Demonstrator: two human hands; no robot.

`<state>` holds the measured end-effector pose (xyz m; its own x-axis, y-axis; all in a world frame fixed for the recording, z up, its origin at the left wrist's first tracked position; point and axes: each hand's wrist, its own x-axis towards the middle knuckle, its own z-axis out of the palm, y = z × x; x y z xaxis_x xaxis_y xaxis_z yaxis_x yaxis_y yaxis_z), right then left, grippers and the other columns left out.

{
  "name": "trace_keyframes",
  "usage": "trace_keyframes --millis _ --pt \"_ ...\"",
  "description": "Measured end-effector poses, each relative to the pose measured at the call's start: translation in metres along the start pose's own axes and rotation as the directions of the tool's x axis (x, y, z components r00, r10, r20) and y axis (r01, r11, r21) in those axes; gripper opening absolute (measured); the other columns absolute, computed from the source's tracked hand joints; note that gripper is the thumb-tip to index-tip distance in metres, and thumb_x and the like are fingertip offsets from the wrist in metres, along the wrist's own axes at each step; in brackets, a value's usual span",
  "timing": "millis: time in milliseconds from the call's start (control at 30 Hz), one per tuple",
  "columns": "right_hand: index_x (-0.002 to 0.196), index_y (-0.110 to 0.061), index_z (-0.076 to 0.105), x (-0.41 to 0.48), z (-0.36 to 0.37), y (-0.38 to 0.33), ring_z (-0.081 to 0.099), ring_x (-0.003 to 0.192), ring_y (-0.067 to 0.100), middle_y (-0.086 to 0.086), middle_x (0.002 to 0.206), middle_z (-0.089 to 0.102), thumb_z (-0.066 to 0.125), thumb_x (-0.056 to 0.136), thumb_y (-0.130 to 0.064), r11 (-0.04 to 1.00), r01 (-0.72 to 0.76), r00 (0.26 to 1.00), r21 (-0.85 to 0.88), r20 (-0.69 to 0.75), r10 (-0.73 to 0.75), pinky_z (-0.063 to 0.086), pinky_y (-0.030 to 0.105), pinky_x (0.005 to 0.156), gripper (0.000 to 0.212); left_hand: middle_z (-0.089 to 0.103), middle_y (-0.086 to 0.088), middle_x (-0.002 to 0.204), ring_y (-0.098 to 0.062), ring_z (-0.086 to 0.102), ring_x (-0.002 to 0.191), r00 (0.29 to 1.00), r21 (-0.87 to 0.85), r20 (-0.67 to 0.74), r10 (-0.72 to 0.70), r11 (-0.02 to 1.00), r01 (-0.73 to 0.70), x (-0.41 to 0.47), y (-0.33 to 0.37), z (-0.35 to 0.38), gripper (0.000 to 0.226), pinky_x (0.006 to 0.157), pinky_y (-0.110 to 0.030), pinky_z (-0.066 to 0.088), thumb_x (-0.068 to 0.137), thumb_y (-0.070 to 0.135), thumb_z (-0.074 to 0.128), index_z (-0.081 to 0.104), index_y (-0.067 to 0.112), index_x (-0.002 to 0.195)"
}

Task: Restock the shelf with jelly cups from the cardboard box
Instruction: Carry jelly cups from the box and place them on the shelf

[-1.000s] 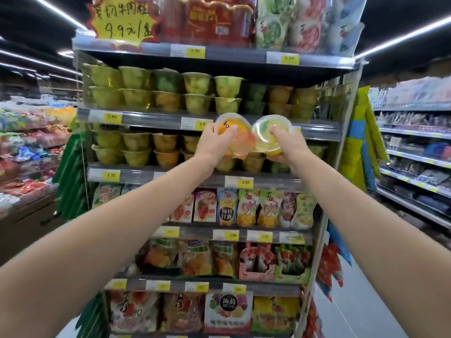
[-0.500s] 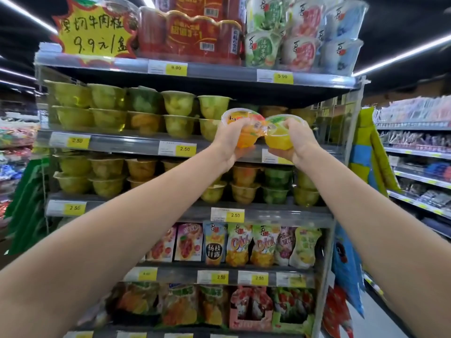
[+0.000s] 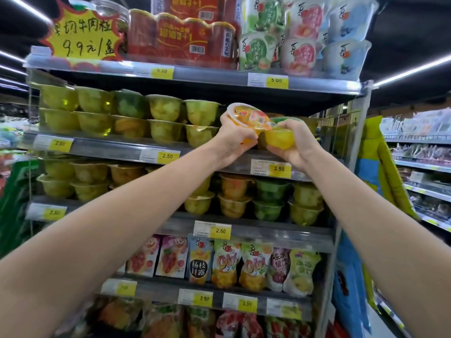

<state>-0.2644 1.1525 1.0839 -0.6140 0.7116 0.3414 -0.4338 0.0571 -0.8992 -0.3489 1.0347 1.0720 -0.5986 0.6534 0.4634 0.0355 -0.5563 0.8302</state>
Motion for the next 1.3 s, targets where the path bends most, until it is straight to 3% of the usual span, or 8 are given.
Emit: trace_keyframes --millis 167,233,300,433,533,867,1133,1300 --pt "0.141 -0.011 0.030 0.009 0.000 0.001 0.053 0.119 0.032 0.019 0.135 0.045 0.075 0.049 -0.009 0.999 -0.023 0.996 0.036 0.084 0.020 0.058 0.038 0.069 0.103 0.032 -0.012 0.139 -0.027 0.042 0.127 0.993 0.290 -0.086 0.087 0.955 -0.058 0.017 -0.011 -0.002 0.106 0.083 -0.036 0.056 0.059 0.010 0.077 0.013 0.022 0.143" --pt "0.137 -0.013 0.025 0.013 0.000 0.005 0.055 0.111 0.028 0.017 0.124 0.048 0.066 0.068 0.006 0.997 0.014 0.996 0.070 0.085 -0.020 0.058 0.037 0.073 0.082 0.034 -0.010 0.138 -0.025 0.044 0.125 0.990 0.337 -0.087 0.115 0.938 -0.080 0.023 -0.014 -0.007 0.095 0.079 -0.031 0.056 0.075 0.011 0.078 0.014 0.021 0.143" --pt "0.137 -0.016 0.021 0.021 0.001 0.010 0.055 0.105 0.025 0.015 0.120 0.047 0.056 0.076 0.016 0.997 0.077 0.997 0.025 0.012 -0.078 0.056 0.031 0.065 0.077 0.041 -0.008 0.134 -0.022 0.048 0.118 0.987 0.391 -0.092 0.129 0.916 -0.084 0.025 -0.016 -0.011 0.079 0.080 -0.030 0.056 0.082 0.016 0.074 0.021 0.017 0.141" --pt "0.141 -0.017 0.023 0.030 0.004 0.013 0.051 0.116 0.029 0.017 0.133 0.042 0.062 0.077 0.014 0.990 0.126 0.988 -0.062 -0.084 -0.131 0.057 0.029 0.067 0.081 0.046 -0.001 0.124 -0.018 0.049 0.111 0.965 0.670 -0.119 0.232 0.736 -0.094 0.023 -0.016 -0.015 0.072 0.094 -0.034 0.048 0.083 0.039 0.071 0.030 0.014 0.137" --pt "0.140 -0.013 0.027 0.032 0.006 0.016 0.057 0.096 0.018 0.012 0.121 0.049 0.062 0.081 0.012 0.991 0.131 0.987 -0.040 -0.093 -0.134 0.056 0.024 0.067 0.073 0.050 -0.004 0.129 -0.022 0.051 0.113 0.955 0.768 -0.122 0.272 0.635 -0.082 0.023 -0.015 -0.015 0.072 0.097 -0.040 0.047 0.083 0.047 0.067 0.033 0.013 0.136" --pt "0.129 -0.006 0.044 0.043 0.015 0.022 0.058 0.094 0.018 0.010 0.118 0.053 0.073 0.081 -0.013 0.988 0.088 0.969 0.123 -0.239 -0.057 0.059 0.032 0.077 0.056 0.057 -0.006 0.125 -0.027 0.056 0.113 0.932 0.909 -0.147 0.332 0.416 -0.005 0.027 -0.023 -0.015 0.065 0.087 -0.037 0.045 0.086 0.053 0.061 0.037 0.010 0.128" --pt "0.120 -0.004 0.050 0.047 0.022 0.019 0.060 0.105 0.026 0.013 0.116 0.059 0.075 0.082 -0.015 0.991 0.111 0.987 0.069 -0.127 -0.102 0.057 0.038 0.085 0.047 0.061 -0.010 0.117 -0.030 0.061 0.104 0.944 0.944 -0.127 0.303 0.329 0.022 0.034 -0.025 -0.020 0.070 0.084 -0.042 0.051 0.087 0.049 0.062 0.030 0.004 0.130" --pt "0.127 -0.008 0.052 0.052 0.033 0.024 0.060 0.108 0.024 0.008 0.119 0.062 0.078 0.079 -0.027 0.987 0.134 0.990 -0.088 -0.028 -0.137 0.054 0.034 0.083 0.058 0.062 -0.015 0.115 -0.032 0.062 0.103 0.948 0.971 -0.053 0.314 0.238 -0.025 0.034 -0.027 -0.028 0.061 0.083 -0.043 0.053 0.088 0.041 0.064 0.035 0.002 0.123"
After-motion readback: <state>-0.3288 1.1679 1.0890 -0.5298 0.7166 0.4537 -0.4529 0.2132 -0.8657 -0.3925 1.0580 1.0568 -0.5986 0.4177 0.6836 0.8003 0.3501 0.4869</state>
